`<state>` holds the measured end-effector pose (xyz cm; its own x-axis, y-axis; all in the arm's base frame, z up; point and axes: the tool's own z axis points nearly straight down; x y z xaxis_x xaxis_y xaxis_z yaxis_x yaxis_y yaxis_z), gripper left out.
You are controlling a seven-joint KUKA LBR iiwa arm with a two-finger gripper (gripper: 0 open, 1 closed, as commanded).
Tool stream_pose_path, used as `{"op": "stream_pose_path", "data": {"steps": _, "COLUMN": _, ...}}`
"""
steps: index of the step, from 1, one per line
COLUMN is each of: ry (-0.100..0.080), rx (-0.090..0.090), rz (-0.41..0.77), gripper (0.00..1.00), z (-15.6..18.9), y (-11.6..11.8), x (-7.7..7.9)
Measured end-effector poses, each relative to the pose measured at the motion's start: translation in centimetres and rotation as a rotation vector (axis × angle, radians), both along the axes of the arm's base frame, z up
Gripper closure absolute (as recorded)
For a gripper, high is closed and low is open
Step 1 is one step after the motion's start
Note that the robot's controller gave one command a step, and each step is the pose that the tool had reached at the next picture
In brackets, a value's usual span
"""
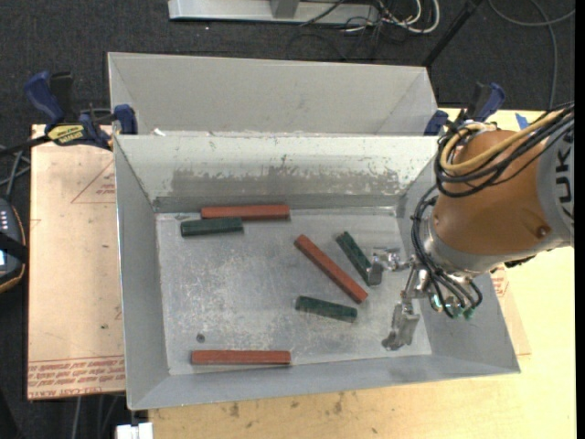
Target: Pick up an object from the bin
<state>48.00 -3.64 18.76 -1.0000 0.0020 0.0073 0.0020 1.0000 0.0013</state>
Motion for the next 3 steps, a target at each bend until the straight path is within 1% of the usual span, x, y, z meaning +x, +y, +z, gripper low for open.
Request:
{"op": "stream_pose_path", "data": {"steps": 1, "ry": -0.008, "rx": -0.001, "rz": 0.001, "gripper": 0.0, "z": 0.3, "y": 0.0, "x": 0.2}}
{"op": "stream_pose_path", "data": {"steps": 2, "ry": -0.016, "rx": -0.002, "rz": -0.059, "gripper": 0.0, "z": -1.5, "y": 0.8, "x": 0.6}}
{"op": "stream_pose_path", "data": {"steps": 3, "ry": -0.006, "rx": -0.002, "rz": -0.356, "gripper": 0.0, "z": -4.9, "y": 3.2, "x": 2.0}}
